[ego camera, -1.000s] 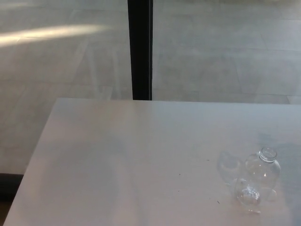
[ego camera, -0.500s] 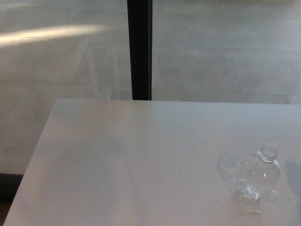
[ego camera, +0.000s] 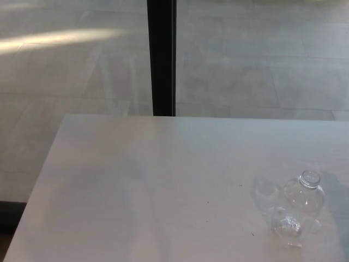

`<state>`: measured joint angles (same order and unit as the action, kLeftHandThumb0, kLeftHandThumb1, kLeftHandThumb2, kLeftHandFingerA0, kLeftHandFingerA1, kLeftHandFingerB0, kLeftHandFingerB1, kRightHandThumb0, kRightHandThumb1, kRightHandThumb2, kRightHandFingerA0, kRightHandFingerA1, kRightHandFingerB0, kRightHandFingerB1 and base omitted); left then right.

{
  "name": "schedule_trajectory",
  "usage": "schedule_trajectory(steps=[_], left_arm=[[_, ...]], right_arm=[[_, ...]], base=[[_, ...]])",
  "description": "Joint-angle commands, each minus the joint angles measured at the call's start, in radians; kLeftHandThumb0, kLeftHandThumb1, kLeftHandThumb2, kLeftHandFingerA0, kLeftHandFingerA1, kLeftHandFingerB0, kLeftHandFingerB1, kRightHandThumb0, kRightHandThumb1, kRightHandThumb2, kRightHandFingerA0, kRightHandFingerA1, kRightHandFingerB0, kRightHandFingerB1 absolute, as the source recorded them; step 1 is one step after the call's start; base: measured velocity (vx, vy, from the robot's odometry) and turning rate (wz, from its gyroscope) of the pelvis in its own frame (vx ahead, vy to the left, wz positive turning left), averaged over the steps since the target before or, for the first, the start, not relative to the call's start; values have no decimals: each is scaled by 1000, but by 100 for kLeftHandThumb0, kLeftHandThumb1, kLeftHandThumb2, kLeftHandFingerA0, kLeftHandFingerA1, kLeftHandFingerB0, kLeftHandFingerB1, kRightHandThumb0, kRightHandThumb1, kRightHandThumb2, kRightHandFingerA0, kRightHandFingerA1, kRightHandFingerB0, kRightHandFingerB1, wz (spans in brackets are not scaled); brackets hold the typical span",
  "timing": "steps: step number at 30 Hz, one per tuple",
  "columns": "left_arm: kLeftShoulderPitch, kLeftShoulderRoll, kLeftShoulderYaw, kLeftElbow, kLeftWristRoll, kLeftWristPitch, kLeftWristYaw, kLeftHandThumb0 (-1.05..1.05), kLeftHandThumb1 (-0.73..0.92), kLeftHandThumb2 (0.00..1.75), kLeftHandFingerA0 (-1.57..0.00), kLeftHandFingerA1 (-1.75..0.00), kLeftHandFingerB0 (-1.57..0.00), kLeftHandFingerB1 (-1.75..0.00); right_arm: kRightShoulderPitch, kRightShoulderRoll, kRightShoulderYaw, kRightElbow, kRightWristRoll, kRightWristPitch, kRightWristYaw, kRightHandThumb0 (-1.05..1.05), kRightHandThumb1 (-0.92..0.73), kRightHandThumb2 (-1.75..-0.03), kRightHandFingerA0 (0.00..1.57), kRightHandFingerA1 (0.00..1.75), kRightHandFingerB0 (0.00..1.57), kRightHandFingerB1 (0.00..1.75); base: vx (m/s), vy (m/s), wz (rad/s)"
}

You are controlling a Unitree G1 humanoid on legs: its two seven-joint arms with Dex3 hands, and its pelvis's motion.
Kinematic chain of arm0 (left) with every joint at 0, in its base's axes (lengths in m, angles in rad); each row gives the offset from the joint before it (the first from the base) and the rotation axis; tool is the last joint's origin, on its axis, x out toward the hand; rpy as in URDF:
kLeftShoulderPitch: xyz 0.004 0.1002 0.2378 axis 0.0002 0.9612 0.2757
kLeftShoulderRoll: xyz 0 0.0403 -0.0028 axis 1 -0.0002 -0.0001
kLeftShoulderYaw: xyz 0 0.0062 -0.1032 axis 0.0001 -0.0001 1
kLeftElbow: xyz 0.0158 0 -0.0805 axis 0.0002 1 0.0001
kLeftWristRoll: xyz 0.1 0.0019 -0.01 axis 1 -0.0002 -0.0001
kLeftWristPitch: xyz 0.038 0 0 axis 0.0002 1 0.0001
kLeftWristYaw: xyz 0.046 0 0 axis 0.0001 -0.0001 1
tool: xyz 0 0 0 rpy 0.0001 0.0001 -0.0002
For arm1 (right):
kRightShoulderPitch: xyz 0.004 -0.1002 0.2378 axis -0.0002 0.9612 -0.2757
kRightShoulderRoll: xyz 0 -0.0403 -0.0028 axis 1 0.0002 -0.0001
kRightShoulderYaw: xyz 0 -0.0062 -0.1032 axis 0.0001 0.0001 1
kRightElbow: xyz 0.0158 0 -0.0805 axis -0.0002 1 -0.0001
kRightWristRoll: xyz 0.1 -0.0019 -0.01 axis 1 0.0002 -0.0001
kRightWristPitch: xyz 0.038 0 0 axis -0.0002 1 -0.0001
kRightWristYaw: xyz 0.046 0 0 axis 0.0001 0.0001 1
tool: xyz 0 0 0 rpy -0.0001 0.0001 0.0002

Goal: The robot uses its right hand to grab and lift the lid of the spray bottle kept in the middle of the desk and places the lid on the right side of the bottle

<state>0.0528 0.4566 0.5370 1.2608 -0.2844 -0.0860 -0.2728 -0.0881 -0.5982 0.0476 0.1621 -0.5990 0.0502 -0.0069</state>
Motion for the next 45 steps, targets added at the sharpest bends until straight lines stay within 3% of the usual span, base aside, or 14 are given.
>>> schedule_trajectory(steps=[1,6,7,9,15,16,19,21,30,34,38,39,40,45], left_arm=[[6,8,-1,-1,-4,-17,2,-60,62,59,-72,-62,-60,-50],[0,14,0,5,-4,-8,6,-59,63,59,-72,-62,-58,-49],[3,14,-2,2,-2,-9,3,-60,49,89,-66,-69,-52,-60],[2,14,-4,3,0,-8,13,-58,63,59,-72,-59,-58,-48],[4,16,-3,-1,-2,-12,3,-60,62,59,-72,-63,-58,-50],[7,18,-3,-2,-2,-15,-2,-60,63,59,-71,-64,-58,-50],[7,21,-4,0,0,-13,4,-60,62,59,-72,-62,-60,-50],[5,20,-3,0,-1,-11,6,-59,62,59,-72,-61,-60,-50],[2,15,-4,1,-5,-7,12,-58,62,59,-74,-62,-61,-50],[-9,18,-5,5,-5,3,15,-56,63,59,-72,-61,-59,-49],[-10,19,-16,6,6,-10,10,-59,62,59,-72,-61,-57,-48],[-11,18,-17,6,6,-10,16,-60,62,59,-73,-60,-59,-49],[-15,18,-18,2,4,-5,19,-59,61,59,-73,-60,-61,-49],[-19,17,-25,2,11,-11,27,-59,63,59,-73,-61,-59,-48]], right_arm=[[-1,-31,-9,-46,18,-22,36,-90,-57,-85,0,5,12,18],[12,-51,-82,-168,103,62,164,-104,-68,-102,0,17,0,0],[19,-61,-110,-198,126,73,190,-105,-68,-105,0,20,0,0],[23,-67,-137,-213,149,77,211,-105,-68,-106,0,22,0,0],[52,-137,-282,-293,225,97,296,-105,-71,-115,0,29,0,1],[56,-149,-296,-294,228,96,304,-104,-74,-93,0,0,0,1],[84,-188,-382,-296,288,91,353,-103,-92,-68,0,0,0,0],[98,-197,-425,-293,312,98,371,-105,-74,-118,0,29,0,1],[192,-153,-475,-295,337,137,365,-104,-73,-111,0,28,0,0],[239,-119,-545,-279,347,153,320,-105,-75,-109,0,28,0,1],[246,-13,-678,-197,346,230,167,-104,-67,-108,0,47,1,45],[234,22,-717,-149,351,242,103,-86,-82,-61,0,6,0,61],[213,84,-812,-44,394,242,-5,-76,-77,-62,0,13,0,70],[200,177,-981,138,507,296,-86,-71,-78,-71,0,27,0,63]], base=[[0,0,0],[0,0,0],[0,0,0],[0,0,0],[0,0,0],[0,0,0],[0,0,0],[0,0,0],[0,0,0],[0,0,0],[0,0,0],[0,0,0],[0,0,0],[0,0,0]])
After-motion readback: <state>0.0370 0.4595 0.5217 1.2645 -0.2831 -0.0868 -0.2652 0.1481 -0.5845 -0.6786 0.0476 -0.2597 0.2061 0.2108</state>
